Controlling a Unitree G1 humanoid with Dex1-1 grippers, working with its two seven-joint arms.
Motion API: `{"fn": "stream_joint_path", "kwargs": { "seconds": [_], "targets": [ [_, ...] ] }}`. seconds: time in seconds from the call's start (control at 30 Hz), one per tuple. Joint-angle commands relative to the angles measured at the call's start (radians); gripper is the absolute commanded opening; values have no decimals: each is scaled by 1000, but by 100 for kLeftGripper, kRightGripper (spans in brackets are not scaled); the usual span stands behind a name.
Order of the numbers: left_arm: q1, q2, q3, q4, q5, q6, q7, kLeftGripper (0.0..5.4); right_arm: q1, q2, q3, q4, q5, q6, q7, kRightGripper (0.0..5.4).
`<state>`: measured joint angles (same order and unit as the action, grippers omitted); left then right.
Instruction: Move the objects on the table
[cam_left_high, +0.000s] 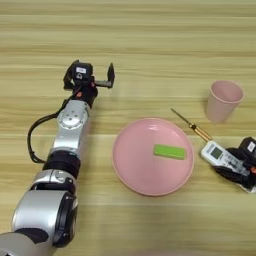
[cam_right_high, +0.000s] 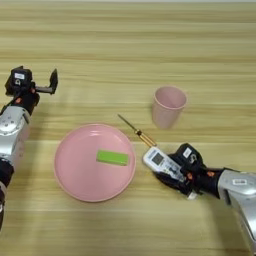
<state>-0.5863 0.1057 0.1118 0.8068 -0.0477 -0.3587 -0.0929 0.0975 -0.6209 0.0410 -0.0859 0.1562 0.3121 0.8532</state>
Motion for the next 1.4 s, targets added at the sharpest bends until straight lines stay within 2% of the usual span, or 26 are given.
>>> {"fn": "stream_joint_path", "kwargs": {
  "seconds": [0.03, 0.2, 0.23, 0.43, 0.53, 0.77, 0.9, 1.1, 1.2, 1.4],
  "targets": [
    [-12, 9, 1, 5, 1, -2, -3, 540, -9, -8, 17, 23, -32, -14, -24, 289],
    [-11, 9, 2, 4, 2, -2, -4, 540, -6, -1, 38, 19, -31, -23, -15, 289],
    [-11, 9, 2, 4, 2, -2, -4, 540, -5, 0, 42, 17, -30, -22, -14, 325],
    [-14, 9, 3, 10, 2, -3, -4, 540, -21, 16, 34, 11, -5, -30, -16, 386],
    [-16, 10, 3, 13, 1, -5, -4, 540, -34, 27, 14, 1, 14, -48, -26, 441],
    [-20, 11, 4, 24, 1, -9, -6, 540, -66, 50, -76, -104, 125, -69, -30, 531],
    [-22, 11, 5, 30, 1, -12, -7, 540, -89, 72, -142, -207, 233, -76, -37, 536],
    [-28, 12, 6, 43, 0, -17, -7, 540, -167, 149, -224, -262, 342, -81, -142, 536],
    [-31, 13, 6, 48, 0, -18, -7, 540, -219, 184, -272, -263, 375, -101, -211, 536],
    [-34, 11, 6, 56, 1, -23, -5, 540, -339, 250, -355, -131, 311, -217, -394, 536]
  ]
}}
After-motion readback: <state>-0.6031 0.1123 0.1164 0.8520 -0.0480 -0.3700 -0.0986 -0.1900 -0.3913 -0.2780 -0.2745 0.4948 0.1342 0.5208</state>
